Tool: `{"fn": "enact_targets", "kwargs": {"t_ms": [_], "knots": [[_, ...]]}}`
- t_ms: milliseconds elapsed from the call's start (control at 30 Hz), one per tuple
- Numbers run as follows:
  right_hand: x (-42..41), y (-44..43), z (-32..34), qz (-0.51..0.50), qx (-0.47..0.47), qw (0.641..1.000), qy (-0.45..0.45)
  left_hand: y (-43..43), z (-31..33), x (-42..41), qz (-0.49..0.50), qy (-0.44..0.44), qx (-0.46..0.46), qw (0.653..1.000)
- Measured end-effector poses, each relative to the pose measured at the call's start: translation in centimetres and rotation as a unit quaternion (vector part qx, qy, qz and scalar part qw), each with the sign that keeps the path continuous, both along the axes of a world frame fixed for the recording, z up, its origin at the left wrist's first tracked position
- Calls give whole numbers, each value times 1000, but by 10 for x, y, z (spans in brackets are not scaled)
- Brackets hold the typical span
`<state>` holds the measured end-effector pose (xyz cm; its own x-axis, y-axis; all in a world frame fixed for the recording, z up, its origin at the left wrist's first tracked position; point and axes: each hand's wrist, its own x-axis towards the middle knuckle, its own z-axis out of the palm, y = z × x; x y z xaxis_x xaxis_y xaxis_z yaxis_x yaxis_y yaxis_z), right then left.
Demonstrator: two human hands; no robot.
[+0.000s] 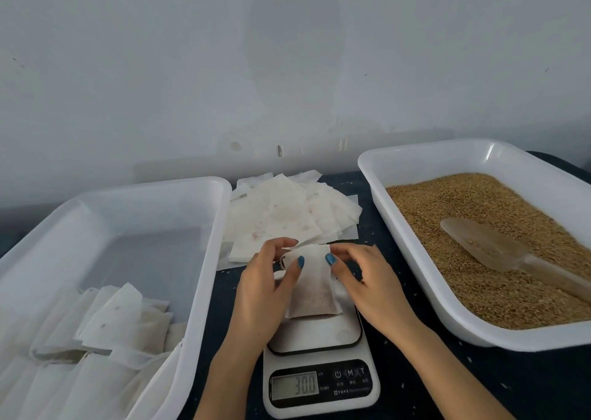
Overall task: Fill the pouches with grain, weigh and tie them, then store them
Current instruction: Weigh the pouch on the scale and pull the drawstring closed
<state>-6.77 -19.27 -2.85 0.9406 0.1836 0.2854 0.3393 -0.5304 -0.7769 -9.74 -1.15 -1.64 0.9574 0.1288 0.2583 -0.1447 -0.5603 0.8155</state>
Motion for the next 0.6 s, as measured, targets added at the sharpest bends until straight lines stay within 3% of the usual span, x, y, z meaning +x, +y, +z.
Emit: {"fn": "enact_targets", "kwargs": {"t_ms": [133, 267, 433, 600], "knots": [[-2, 3, 0, 15, -14, 1000, -21, -2, 3, -2, 2, -15, 0, 1000], [-3, 4, 4, 11, 32, 998, -44, -2, 10, -8, 15, -29, 20, 999], [-8, 12, 16, 42, 112, 991, -50, -7, 35, -22, 17, -53, 152, 987], [-10, 30, 41, 111, 97, 988, -41, -1, 73, -49, 70, -21, 288, 955]]}}
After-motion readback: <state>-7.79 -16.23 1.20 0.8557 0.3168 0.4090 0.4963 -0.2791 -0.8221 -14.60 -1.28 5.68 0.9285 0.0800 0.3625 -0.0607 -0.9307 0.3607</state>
